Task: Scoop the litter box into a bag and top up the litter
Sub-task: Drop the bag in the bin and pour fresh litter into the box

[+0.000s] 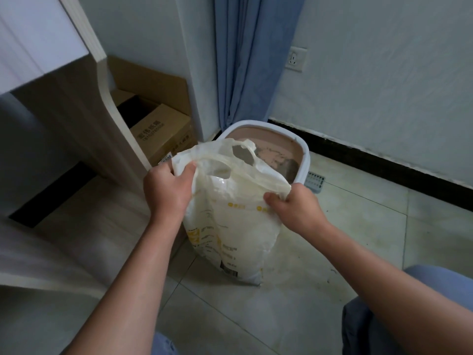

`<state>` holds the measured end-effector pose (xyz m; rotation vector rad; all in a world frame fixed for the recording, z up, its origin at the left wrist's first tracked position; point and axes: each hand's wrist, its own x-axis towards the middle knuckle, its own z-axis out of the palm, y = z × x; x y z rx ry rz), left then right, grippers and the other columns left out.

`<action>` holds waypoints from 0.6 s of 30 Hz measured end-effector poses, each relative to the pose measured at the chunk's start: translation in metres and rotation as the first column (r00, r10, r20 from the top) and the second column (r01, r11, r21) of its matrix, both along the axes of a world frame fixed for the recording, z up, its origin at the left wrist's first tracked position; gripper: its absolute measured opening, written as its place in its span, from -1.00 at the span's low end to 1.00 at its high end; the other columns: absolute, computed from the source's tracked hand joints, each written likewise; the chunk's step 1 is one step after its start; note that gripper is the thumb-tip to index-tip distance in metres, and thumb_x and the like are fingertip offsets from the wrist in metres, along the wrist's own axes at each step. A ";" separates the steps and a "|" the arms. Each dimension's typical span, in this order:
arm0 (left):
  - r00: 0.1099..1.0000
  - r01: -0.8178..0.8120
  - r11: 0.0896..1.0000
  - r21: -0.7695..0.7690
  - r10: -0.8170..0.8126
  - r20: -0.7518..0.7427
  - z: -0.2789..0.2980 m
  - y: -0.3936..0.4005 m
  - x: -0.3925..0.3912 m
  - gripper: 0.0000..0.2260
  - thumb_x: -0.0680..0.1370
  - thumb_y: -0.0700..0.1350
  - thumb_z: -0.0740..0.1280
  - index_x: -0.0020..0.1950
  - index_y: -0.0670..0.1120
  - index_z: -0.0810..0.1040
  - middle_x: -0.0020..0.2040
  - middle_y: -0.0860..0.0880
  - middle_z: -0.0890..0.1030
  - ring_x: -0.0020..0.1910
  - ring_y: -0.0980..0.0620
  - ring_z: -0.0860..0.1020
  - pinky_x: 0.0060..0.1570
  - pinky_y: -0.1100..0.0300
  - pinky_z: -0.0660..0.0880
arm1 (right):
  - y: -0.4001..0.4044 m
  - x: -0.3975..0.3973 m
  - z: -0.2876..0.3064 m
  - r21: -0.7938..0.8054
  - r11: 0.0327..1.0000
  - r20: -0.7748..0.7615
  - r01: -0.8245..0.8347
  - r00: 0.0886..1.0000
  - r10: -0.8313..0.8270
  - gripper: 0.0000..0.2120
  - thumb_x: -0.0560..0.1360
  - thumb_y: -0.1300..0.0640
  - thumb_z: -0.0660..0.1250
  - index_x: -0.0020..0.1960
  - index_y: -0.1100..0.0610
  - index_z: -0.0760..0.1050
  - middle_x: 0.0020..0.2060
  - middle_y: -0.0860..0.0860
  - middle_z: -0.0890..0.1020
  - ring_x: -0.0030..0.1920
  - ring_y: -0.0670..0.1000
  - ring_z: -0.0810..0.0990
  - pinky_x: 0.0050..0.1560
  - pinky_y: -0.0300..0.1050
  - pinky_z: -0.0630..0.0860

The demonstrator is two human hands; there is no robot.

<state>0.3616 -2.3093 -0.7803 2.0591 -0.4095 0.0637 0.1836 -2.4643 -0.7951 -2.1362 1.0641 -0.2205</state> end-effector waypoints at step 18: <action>0.909 0.343 0.851 -0.398 -0.408 -0.088 0.045 -0.109 -0.085 -0.92 0.46 -0.02 0.50 -0.18 0.03 0.64 -0.26 0.13 0.68 -0.23 0.17 0.68 -0.31 0.22 0.59 | -0.098 -0.096 0.063 -0.288 0.867 0.265 0.407 0.904 -0.336 -0.53 0.51 -0.04 0.35 -0.45 0.18 0.32 -0.59 0.00 0.31 -0.50 0.00 0.29 -0.44 -0.11 0.22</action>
